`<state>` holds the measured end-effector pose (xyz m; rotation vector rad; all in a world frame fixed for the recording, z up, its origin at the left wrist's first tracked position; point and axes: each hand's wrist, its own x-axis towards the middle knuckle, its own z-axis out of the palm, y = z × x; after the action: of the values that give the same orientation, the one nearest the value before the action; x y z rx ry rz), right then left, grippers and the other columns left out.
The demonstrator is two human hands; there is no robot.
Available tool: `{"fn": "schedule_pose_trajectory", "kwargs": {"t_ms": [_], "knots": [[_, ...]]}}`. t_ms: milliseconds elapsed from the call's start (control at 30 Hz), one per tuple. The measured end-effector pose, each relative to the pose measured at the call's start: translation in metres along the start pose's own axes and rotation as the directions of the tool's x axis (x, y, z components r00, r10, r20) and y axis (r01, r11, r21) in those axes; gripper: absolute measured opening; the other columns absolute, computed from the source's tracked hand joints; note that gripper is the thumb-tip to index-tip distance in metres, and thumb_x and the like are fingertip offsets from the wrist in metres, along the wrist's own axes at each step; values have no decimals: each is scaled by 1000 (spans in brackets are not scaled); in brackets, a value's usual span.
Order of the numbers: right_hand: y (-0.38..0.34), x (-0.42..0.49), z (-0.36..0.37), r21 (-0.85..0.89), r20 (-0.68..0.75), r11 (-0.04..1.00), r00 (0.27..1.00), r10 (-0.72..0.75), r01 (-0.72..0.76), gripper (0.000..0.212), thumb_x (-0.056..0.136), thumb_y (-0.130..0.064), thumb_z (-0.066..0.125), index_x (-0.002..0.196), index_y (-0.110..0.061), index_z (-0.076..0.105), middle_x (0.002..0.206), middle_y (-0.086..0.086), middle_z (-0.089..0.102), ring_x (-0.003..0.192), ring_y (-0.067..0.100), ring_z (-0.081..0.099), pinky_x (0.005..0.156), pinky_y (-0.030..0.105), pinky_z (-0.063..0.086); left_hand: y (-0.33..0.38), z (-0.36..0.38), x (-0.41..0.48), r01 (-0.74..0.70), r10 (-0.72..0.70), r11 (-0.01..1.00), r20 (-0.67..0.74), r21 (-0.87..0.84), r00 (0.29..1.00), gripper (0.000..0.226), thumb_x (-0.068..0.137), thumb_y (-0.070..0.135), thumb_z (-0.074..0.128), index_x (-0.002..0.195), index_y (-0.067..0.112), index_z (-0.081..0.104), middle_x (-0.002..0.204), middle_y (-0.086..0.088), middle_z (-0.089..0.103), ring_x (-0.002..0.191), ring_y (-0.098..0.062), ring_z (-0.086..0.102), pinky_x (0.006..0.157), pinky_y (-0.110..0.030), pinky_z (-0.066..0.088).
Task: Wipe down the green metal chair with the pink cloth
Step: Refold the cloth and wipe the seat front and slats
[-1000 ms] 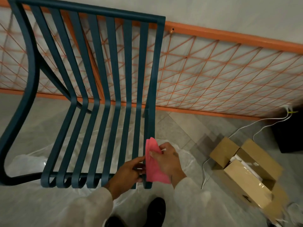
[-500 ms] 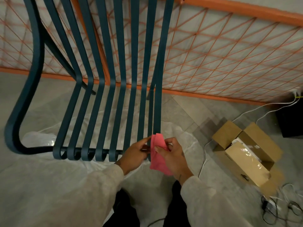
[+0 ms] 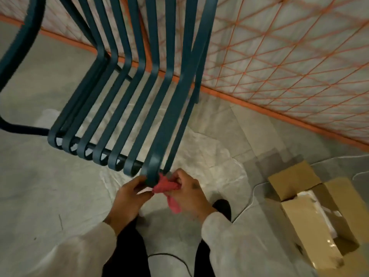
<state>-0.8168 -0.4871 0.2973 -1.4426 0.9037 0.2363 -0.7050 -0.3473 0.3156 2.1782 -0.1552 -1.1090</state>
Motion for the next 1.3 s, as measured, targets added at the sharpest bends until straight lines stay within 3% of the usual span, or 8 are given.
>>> {"fn": "schedule_pose_trajectory", "kwargs": {"t_ms": [200, 367, 533, 700, 1000, 1100, 1200, 1300], "knots": [[45, 40, -83, -6, 163, 993, 980, 114, -115, 18, 75, -20, 82, 90, -28, 74, 89, -5, 76, 84, 18, 70, 78, 33, 55, -12, 53, 0, 153, -216, 950, -223, -271, 951, 36, 80, 5, 73, 113, 16, 64, 101, 3, 71, 98, -16, 64, 87, -29, 45], [32, 70, -76, 121, 214, 990, 976, 42, -69, 30, 89, -25, 72, 119, -24, 71, 111, -4, 75, 103, 20, 71, 91, 37, 58, -19, 78, 17, 112, -247, 918, -327, -382, 912, 29, 80, 10, 75, 106, 17, 67, 96, 0, 74, 88, -18, 67, 89, -38, 53], [33, 77, -3, 19, 352, 996, 932, -84, 82, 27, 97, -34, 59, 123, -37, 65, 120, -7, 69, 114, 17, 62, 101, 37, 49, -35, 85, 28, 3, -185, 924, -439, -382, 879, 19, 80, 3, 73, 77, 21, 66, 59, 15, 68, 55, 3, 58, 57, -14, 47], [56, 103, 1, -151, 306, 980, 949, -78, 129, 29, 101, -30, 52, 128, -32, 64, 125, -6, 67, 119, 16, 60, 106, 37, 46, -42, 85, 30, -25, -110, 955, -429, -296, 897, 18, 79, 14, 76, 83, 28, 65, 61, 25, 67, 61, 8, 63, 57, -4, 46], [66, 123, -2, -237, 346, 942, 927, -146, 237, 24, 99, -24, 56, 115, -37, 69, 112, -16, 68, 111, 11, 63, 102, 31, 50, -55, 103, 71, 50, -184, 948, -412, -314, 893, 30, 76, 24, 79, 102, 17, 68, 99, -2, 72, 93, -22, 68, 87, -41, 56], [65, 137, 0, -311, 339, 861, 894, -294, 401, 28, 99, -19, 56, 106, -44, 67, 110, -23, 64, 110, 9, 59, 101, 25, 51, -68, 118, 89, 115, -215, 963, -438, -243, 873, 33, 83, 34, 70, 110, 15, 64, 101, -3, 69, 87, -18, 65, 83, -35, 56], [65, 155, 12, -566, 299, 601, 819, -489, 565, 19, 96, -11, 58, 110, -17, 71, 120, 1, 66, 111, 20, 55, 96, 30, 46, -78, 131, 100, 53, -170, 972, -526, -231, 833, 32, 85, 26, 71, 113, 15, 63, 103, 3, 66, 85, -8, 62, 77, -16, 50], [80, 164, 17, -705, 427, 409, 807, -407, 579, 28, 93, -17, 63, 120, -23, 65, 132, -2, 60, 115, 23, 49, 98, 31, 44, -85, 136, 106, -68, -137, 938, -542, -340, 829, 32, 82, 17, 74, 112, 13, 65, 104, 1, 69, 87, 3, 65, 68, -2, 46]]}}
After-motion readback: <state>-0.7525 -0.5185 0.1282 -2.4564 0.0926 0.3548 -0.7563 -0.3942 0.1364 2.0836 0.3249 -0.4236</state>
